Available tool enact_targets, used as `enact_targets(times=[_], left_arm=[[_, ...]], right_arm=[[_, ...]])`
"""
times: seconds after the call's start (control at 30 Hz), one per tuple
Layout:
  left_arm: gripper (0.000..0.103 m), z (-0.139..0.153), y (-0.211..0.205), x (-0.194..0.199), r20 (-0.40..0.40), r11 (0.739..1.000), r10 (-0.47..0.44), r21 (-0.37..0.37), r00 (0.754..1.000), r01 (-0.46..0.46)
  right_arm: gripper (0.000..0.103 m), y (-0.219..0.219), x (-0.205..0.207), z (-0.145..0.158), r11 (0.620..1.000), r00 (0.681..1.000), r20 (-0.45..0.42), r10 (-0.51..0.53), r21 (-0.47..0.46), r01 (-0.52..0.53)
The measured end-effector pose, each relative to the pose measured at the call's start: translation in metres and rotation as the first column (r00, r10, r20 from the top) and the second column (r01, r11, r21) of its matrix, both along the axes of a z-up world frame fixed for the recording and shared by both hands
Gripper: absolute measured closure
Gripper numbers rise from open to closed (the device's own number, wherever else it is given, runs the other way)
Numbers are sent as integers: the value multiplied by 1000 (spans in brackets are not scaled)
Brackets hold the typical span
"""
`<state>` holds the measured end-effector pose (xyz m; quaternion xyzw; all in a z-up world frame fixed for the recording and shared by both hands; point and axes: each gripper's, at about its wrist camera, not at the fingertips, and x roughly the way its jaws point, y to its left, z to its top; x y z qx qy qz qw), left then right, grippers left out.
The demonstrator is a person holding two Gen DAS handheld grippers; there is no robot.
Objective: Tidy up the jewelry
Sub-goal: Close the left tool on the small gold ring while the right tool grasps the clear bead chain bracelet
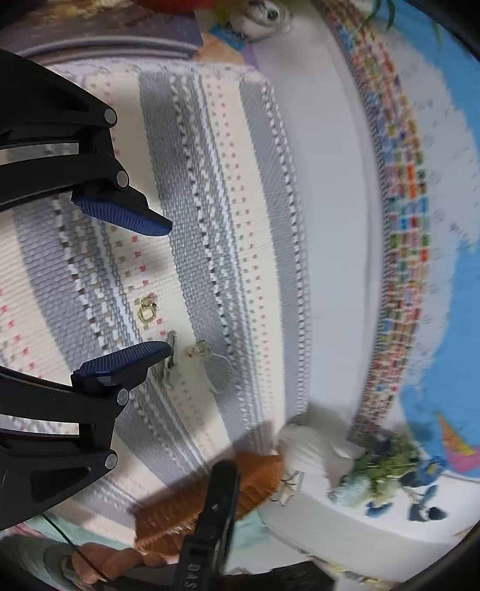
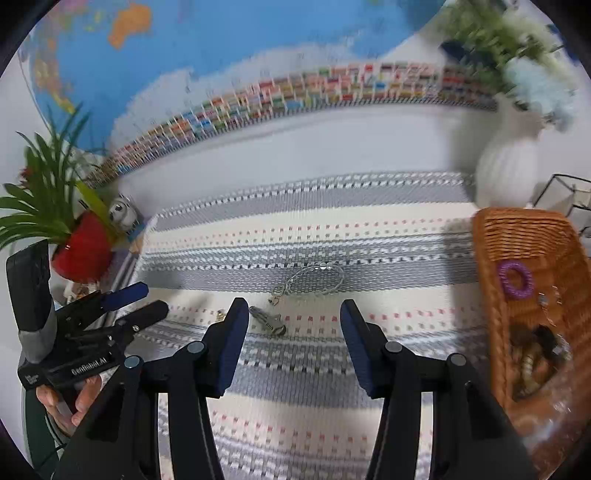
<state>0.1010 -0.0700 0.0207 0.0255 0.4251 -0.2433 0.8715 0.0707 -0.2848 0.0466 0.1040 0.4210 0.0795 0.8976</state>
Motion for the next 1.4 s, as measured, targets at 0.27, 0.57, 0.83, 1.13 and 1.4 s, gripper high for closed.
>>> enact_targets(times=[0.27,0.57,0.83,1.13,1.4], left_arm=[[44,-36,-13,17,-44,998,-52,22,998,53],[46,-48,-21,19,-29,997,-54,57,998,55],[46,-56,-35,17,-21,990,-80,117,997,82],[75,-59,-50,18,27,983,-74,171,997,68],[83,-58,-50,14,45,981,-81,179,996,72]], right_arm=[[54,2,48,-39,997,999,-43,-12,-81,8],[57,-6,78,-74,988,996,-66,-56,-147,46],[64,-5,87,-82,981,997,-53,-50,-189,39],[88,19,86,-86,947,1000,-11,-24,-321,19],[93,29,80,-87,942,1000,1,-12,-336,12]])
